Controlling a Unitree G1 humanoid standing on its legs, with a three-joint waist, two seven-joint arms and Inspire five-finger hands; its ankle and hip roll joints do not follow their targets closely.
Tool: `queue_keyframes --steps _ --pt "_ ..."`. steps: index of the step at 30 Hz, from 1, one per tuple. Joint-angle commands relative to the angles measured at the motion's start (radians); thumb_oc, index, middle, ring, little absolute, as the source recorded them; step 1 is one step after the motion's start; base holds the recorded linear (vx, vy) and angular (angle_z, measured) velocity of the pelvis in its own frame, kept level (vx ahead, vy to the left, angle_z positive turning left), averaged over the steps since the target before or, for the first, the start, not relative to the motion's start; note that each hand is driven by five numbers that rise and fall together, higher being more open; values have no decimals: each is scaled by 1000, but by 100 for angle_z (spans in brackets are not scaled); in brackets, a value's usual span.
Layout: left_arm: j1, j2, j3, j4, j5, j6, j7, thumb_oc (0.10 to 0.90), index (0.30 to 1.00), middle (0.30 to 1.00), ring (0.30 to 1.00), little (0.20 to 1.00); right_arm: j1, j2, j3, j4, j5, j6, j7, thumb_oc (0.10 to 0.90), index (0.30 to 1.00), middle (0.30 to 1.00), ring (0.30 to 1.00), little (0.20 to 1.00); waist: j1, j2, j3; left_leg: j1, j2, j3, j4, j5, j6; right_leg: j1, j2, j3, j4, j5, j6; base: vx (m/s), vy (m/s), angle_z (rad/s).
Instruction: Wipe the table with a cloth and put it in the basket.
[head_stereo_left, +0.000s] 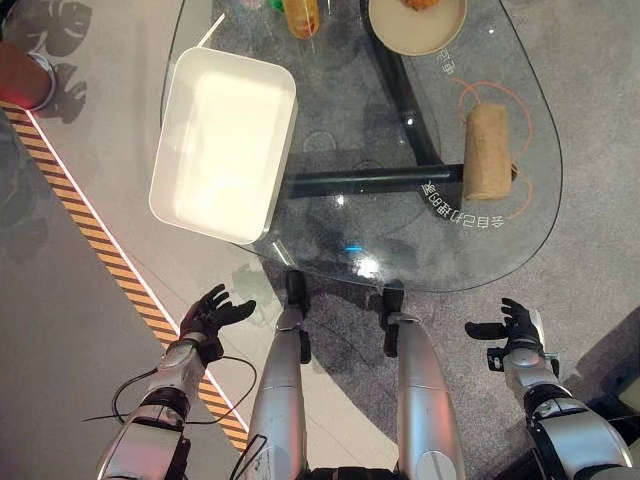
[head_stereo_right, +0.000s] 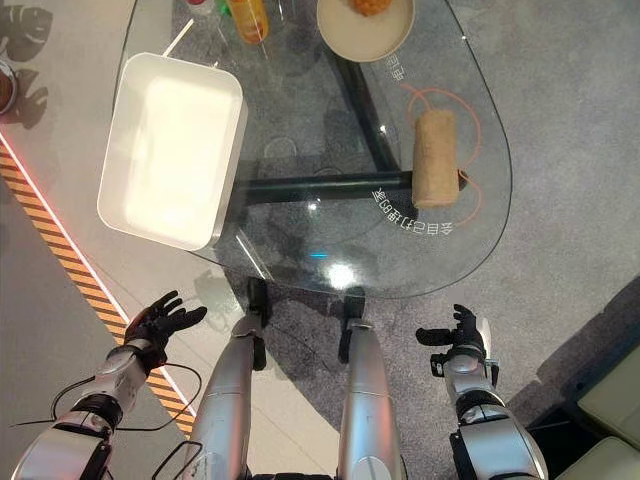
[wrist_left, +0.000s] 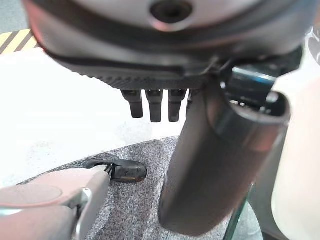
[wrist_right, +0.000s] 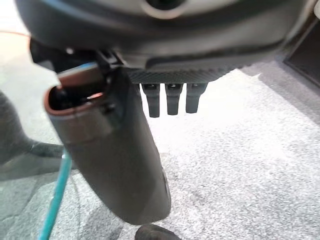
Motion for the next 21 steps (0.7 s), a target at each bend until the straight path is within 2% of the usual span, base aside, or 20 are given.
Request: queue_keyframes --steps 1,9,11,12,14,18,21 --pt "42 59 29 21 -20 -37 26 800 900 900 900 900 39 -61 14 -20 10 -47 -27 800 900 900 900 900 -12 -7 -13 -50 -30 -19 196 -162 24 7 -4 -6 -50 46 14 12 4 4" --pt "47 58 24 17 -18 -40 26 800 900 900 900 900 31 -67 27 -31 20 -71 -33 800 900 900 900 900 -8 -7 -13 -55 -35 -20 198 -163 24 3 -7 -14 -48 45 10 6 3 1" --pt "49 58 23 15 -16 -37 25 800 900 900 900 900 31 -68 25 -32 46 -64 -31 800 900 900 900 900 -7 -7 -13 -54 -34 -19 197 -164 23 5 -7 -14 -49 44 10 34 15 3" --pt "51 60 22 20 -14 -36 20 800 900 900 900 900 31 -73 7 -24 117 -42 -28 800 900 900 900 900 -5 -8 -13 -52 -34 -20 198 -164 23 6 -7 -15 -47 43 9 45 1 0" --pt "52 59 25 30 -6 -38 12 800 900 900 900 900 28 -77 -15 -11 170 -35 -32 800 900 900 900 900 -3 -8 -13 -48 -35 -20 198 -166 24 11 -8 -18 -49 43 10 46 -12 1" --pt "50 69 16 39 -7 -35 3 800 900 900 900 900 10 -119 -67 3 238 -40 -72 800 900 900 900 900 2 -12 -13 -45 -32 -19 199 -168 27 20 -7 -24 -53 45 10 39 -24 1" --pt "48 84 5 33 -4 -24 -2 800 900 900 900 900 -28 -181 -94 3 218 -29 -157 800 900 900 900 900 9 -15 -13 -44 -32 -21 199 -168 31 21 -6 -27 -54 50 12 37 -40 1"
